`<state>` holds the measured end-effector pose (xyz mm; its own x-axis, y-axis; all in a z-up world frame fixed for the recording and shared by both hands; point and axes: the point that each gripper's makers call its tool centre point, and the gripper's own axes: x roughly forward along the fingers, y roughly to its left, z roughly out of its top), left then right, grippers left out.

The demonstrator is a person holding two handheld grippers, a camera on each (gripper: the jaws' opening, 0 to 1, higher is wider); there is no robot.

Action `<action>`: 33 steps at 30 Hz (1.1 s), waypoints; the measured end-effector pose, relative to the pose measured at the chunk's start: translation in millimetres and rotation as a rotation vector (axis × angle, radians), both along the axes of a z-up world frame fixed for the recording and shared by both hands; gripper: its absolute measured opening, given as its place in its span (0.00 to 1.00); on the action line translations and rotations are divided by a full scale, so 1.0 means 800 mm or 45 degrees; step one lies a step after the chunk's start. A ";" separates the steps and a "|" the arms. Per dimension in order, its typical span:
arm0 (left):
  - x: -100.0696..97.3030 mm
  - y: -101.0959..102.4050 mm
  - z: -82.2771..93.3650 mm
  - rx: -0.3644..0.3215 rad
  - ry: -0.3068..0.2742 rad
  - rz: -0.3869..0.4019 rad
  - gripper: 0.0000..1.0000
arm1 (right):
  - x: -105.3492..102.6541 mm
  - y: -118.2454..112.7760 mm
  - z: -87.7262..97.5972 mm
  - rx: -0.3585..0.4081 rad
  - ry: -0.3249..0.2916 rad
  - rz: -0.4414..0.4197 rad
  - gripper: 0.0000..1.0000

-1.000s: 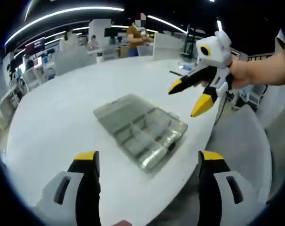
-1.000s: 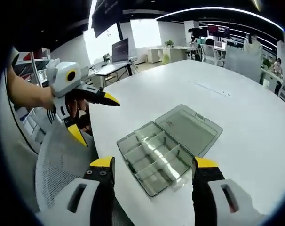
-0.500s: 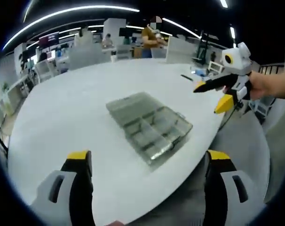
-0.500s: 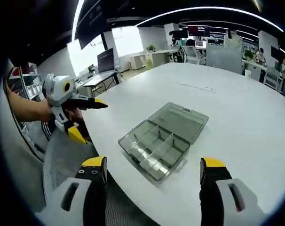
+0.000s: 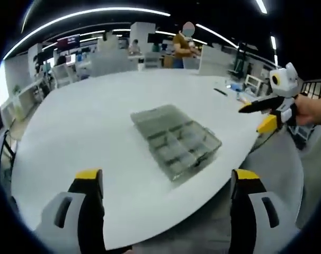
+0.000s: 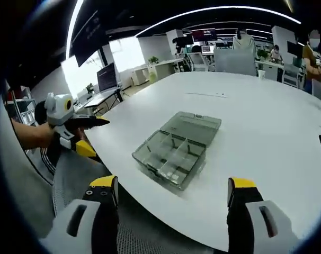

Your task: Insert the divider into the dual guide fixture by aligning both edges with the guide slots and pushing it downward to the bottom, including one-sided entry, uneven engagement, binding, and posture correction.

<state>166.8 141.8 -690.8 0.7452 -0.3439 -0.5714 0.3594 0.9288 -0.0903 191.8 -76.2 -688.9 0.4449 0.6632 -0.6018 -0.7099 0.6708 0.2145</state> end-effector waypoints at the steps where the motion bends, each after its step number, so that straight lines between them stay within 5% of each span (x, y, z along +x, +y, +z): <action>1: 0.002 0.002 0.007 0.002 -0.028 0.013 0.99 | -0.003 0.000 0.000 0.003 0.001 -0.008 0.84; 33: -0.011 0.016 0.018 -0.060 -0.004 0.146 0.99 | -0.018 -0.011 -0.004 -0.026 -0.005 -0.087 0.84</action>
<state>157.9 154.6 -676.8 0.7832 -0.2825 -0.5540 0.2511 0.9587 -0.1338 177.3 -84.7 -691.7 0.4912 0.6187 -0.6131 -0.6628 0.7222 0.1977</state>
